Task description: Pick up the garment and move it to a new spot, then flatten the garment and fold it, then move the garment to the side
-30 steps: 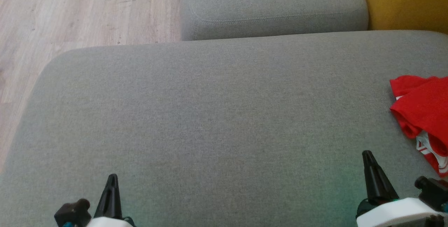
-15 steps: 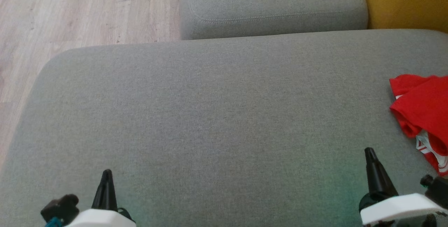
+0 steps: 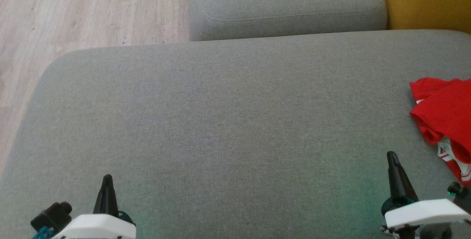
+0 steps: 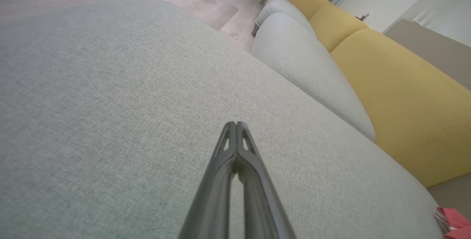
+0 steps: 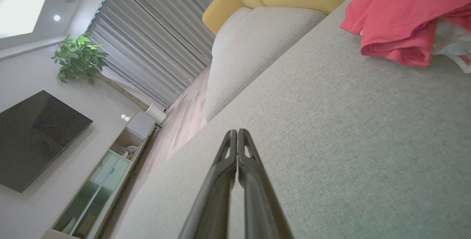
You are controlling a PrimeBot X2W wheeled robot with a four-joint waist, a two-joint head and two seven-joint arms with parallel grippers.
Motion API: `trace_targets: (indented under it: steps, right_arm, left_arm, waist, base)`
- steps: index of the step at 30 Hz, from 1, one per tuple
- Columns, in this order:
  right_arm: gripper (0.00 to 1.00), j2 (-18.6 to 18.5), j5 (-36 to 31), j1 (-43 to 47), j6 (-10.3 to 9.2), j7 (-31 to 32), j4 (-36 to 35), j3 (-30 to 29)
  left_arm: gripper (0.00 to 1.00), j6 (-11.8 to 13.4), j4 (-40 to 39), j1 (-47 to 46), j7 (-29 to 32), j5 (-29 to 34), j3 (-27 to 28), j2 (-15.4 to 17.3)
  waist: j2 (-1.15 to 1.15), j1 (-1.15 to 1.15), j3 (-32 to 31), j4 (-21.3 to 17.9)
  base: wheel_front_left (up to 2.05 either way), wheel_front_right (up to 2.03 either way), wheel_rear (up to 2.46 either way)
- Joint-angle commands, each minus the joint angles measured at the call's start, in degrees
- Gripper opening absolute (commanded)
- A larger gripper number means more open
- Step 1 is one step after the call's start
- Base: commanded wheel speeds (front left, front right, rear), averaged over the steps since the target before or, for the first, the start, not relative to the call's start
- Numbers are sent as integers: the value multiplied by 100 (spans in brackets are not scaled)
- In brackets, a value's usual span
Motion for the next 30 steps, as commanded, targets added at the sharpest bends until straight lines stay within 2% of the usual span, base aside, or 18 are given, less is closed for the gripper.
trace_targets:
  steps: [1, 30]
  right_arm:
    - [0, -137, 136, -332, -2, 6, -162, 0]
    - [0, -165, 2002, -795, -3, 98, 293, -114]
  left_arm:
    - [0, -50, -136, -291, 9, -105, 187, 0]
    - [0, -480, -50, -556, 376, -1767, 768, -307]
  waist:
    - [0, 0, 1, 0]
    - [0, 0, 42, -2]
  base:
    - [0, 0, 0]
    - [0, 0, 0]
